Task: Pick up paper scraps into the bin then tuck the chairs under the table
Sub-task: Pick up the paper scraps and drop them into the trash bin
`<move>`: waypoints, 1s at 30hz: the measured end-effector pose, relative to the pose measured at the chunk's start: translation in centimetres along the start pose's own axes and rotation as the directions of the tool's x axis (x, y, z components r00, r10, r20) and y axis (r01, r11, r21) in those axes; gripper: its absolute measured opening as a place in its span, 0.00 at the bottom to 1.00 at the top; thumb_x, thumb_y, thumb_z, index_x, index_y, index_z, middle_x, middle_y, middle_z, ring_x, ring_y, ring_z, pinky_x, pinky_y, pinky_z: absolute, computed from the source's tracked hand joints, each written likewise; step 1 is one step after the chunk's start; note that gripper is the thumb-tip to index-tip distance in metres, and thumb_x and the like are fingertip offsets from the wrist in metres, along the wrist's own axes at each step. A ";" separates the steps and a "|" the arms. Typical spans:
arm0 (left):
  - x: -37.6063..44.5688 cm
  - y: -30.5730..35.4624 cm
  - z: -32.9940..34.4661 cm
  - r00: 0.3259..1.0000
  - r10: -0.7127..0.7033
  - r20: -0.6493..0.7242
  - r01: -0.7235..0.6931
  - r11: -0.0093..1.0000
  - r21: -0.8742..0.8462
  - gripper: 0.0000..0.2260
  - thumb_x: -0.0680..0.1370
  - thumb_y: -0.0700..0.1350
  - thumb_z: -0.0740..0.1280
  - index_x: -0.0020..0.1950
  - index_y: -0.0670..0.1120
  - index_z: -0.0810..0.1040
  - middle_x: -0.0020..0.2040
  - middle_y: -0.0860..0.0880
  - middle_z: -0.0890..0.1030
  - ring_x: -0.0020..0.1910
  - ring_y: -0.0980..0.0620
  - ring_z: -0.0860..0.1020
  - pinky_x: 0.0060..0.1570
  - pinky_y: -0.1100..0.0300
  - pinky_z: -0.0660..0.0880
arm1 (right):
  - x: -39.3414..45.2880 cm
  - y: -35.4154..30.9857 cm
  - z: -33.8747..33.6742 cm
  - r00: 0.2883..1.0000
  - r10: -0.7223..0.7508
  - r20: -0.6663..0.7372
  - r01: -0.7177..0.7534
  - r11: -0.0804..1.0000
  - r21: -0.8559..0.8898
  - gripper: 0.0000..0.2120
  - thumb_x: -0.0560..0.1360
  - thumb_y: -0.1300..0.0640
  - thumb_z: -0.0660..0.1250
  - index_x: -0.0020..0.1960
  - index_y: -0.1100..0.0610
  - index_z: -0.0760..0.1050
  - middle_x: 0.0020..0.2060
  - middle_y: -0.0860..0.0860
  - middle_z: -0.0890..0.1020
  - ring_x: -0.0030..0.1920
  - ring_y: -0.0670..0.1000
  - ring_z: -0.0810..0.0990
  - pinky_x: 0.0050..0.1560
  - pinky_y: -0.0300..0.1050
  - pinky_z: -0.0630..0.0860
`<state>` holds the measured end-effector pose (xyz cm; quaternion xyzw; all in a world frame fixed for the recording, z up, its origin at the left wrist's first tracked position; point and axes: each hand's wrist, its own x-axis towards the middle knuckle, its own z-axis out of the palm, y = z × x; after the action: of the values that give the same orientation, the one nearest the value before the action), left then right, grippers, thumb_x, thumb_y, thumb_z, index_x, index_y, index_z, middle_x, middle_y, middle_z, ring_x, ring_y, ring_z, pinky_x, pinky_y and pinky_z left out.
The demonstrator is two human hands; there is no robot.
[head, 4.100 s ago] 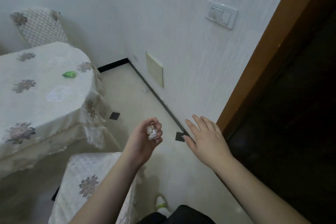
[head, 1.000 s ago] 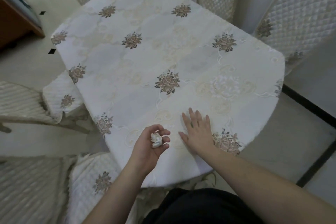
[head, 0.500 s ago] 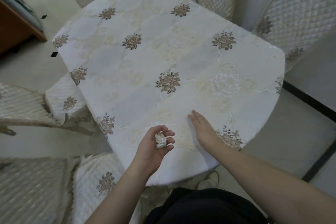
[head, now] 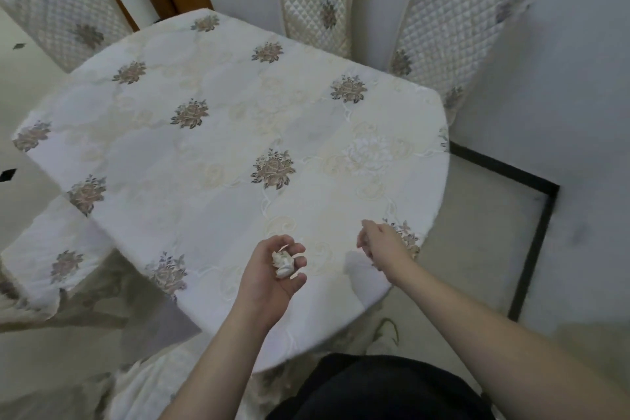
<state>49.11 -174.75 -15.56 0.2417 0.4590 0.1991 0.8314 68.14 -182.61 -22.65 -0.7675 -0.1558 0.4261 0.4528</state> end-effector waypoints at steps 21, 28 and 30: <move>-2.4 -10.3 11.0 0.880 -0.340 0.331 0.185 0.888 0.421 0.04 0.68 0.45 0.67 0.39 0.46 0.75 0.35 0.48 0.76 0.30 0.52 0.73 0.25 0.63 0.68 | -14.2 12.2 -12.2 0.931 0.279 -0.236 -0.036 0.713 0.701 0.19 0.79 0.45 0.60 0.34 0.50 0.59 0.22 0.47 0.57 0.19 0.44 0.54 0.20 0.32 0.51; -3.0 -17.1 18.3 0.815 -0.468 0.341 0.244 0.812 0.530 0.04 0.67 0.44 0.66 0.38 0.46 0.74 0.33 0.48 0.76 0.29 0.52 0.71 0.26 0.64 0.65 | -16.5 15.8 -19.3 0.914 0.321 -0.247 0.091 0.434 0.897 0.21 0.81 0.47 0.56 0.31 0.49 0.59 0.19 0.46 0.55 0.17 0.43 0.52 0.18 0.31 0.49; -3.1 -18.8 20.1 0.797 -0.499 0.339 0.257 0.789 0.558 0.03 0.67 0.44 0.66 0.38 0.46 0.74 0.33 0.48 0.76 0.29 0.53 0.71 0.26 0.64 0.65 | -16.8 17.2 -21.2 0.912 0.329 -0.245 0.132 0.328 0.935 0.26 0.80 0.46 0.56 0.25 0.50 0.59 0.18 0.46 0.55 0.16 0.43 0.52 0.17 0.32 0.49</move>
<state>66.87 -195.91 -15.23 0.3823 0.3181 -0.1632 0.8520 72.58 -214.36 -23.50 -0.4403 0.2611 0.3009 0.8046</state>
